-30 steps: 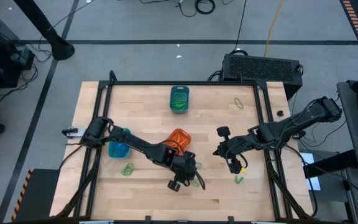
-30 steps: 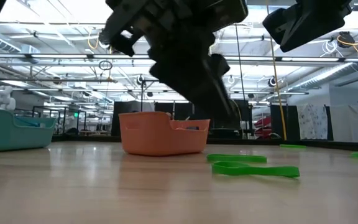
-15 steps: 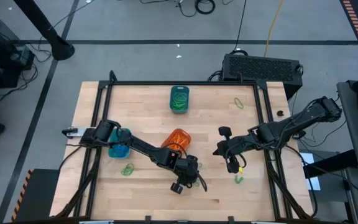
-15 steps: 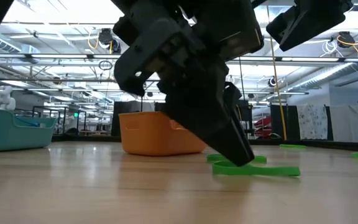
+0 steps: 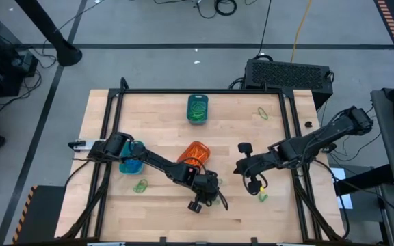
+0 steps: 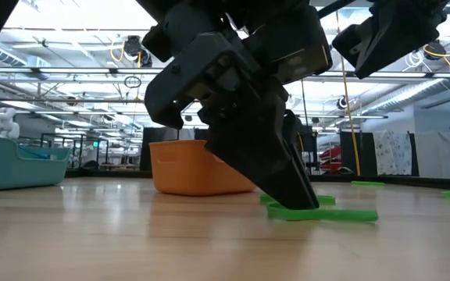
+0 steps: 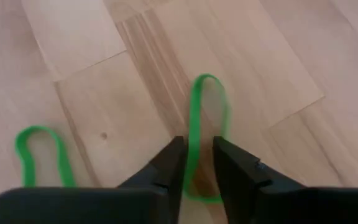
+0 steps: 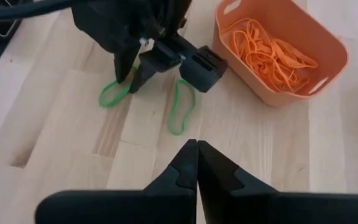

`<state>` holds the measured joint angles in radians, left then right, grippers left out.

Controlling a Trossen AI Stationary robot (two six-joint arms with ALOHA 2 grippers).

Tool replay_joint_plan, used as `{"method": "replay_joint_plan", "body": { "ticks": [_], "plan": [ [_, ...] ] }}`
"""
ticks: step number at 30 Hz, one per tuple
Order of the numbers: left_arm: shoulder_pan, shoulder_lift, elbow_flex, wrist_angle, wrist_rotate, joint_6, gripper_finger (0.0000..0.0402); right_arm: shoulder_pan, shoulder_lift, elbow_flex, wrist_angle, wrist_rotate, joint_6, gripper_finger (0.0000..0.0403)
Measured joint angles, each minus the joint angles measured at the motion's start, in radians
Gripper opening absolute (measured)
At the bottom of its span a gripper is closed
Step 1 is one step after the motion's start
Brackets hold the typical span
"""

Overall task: Sort rubber bands into baskets
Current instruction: Put the green rubber band into the blue bin

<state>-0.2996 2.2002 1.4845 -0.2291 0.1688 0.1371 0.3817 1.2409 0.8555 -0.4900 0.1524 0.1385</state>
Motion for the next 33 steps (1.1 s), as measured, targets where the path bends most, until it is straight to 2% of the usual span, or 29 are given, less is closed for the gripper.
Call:
{"method": "replay_joint_plan", "body": {
  "ticks": [5, 8, 12, 18, 21, 24, 26, 30, 33],
  "plan": [
    [-0.001, 0.0, 0.0, -0.001, 0.001, 0.022, 0.0013, 0.0, 0.001, 0.0, 0.0, -0.001, -0.028, 0.0],
    [-0.003, -0.007, 0.0, -0.004, -0.022, 0.034, 0.0008, 0.0, 0.001, 0.0, 0.0, -0.001, -0.031, 0.0],
    [-0.017, -0.045, -0.002, -0.015, -0.12, 0.062, 0.0004, 0.0, 0.001, 0.0, -0.004, -0.001, -0.031, 0.0],
    [-0.019, -0.174, -0.002, -0.179, -0.206, 0.059, 0.0002, 0.0, 0.001, 0.0, -0.01, -0.001, -0.031, 0.0],
    [0.005, -0.239, -0.001, -0.278, -0.321, 0.073, 0.0001, 0.0, 0.001, 0.0, -0.009, -0.001, -0.031, 0.0],
    [0.052, -0.294, -0.001, -0.381, -0.436, 0.088, 0.0001, 0.0, 0.001, 0.0, -0.007, -0.001, -0.031, 0.0],
    [0.099, -0.331, -0.001, -0.454, -0.473, 0.09, 0.0001, 0.0, 0.0, 0.0, -0.005, 0.0, -0.031, 0.0],
    [0.243, -0.396, -0.008, -0.517, -0.498, 0.135, 0.0001, 0.0, 0.0, 0.0, 0.004, 0.003, -0.044, 0.0],
    [0.389, -0.416, -0.011, -0.505, -0.489, 0.158, 0.0001, 0.0, 0.0, 0.0, 0.006, 0.003, -0.047, 0.0]
  ]
}}
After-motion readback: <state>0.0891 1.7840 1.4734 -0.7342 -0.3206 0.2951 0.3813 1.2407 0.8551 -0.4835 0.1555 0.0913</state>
